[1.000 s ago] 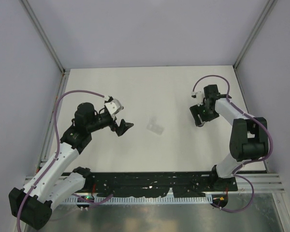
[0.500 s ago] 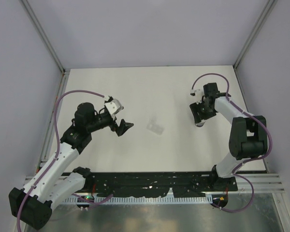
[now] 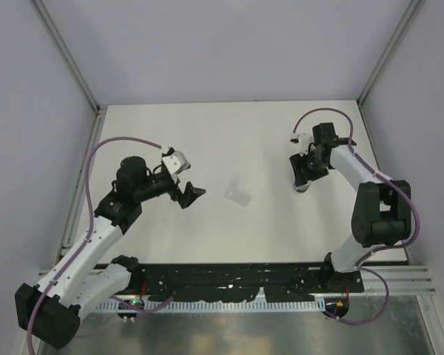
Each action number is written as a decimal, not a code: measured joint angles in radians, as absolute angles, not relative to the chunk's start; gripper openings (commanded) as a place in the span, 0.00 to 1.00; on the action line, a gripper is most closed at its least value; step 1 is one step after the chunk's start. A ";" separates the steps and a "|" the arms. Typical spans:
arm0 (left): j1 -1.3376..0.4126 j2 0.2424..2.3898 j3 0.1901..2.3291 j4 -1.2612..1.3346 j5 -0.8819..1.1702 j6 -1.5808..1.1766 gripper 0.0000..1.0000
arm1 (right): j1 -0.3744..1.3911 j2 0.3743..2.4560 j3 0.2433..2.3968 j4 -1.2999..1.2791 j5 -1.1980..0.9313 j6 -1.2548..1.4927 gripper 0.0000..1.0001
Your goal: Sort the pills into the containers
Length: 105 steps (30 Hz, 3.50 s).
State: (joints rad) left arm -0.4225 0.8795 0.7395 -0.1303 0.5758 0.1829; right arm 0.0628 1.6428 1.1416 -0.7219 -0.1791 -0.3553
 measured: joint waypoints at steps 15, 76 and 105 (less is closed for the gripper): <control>-0.422 0.968 0.832 -0.125 0.619 0.127 1.00 | 0.466 1.436 1.414 -0.857 -0.355 -0.389 0.06; -0.681 1.165 0.942 -0.083 0.579 0.221 0.00 | 0.644 1.546 1.685 -0.952 -0.692 -0.342 0.76; -0.680 1.098 0.946 -0.188 0.506 0.291 0.00 | 0.566 1.515 1.765 -0.993 -0.777 -0.292 0.68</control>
State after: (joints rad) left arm -0.6804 1.0985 0.9463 -0.1883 0.5060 0.2913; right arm 0.5655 1.5146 1.7645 -0.9932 -0.7769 -0.2924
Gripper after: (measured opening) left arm 0.541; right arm 0.705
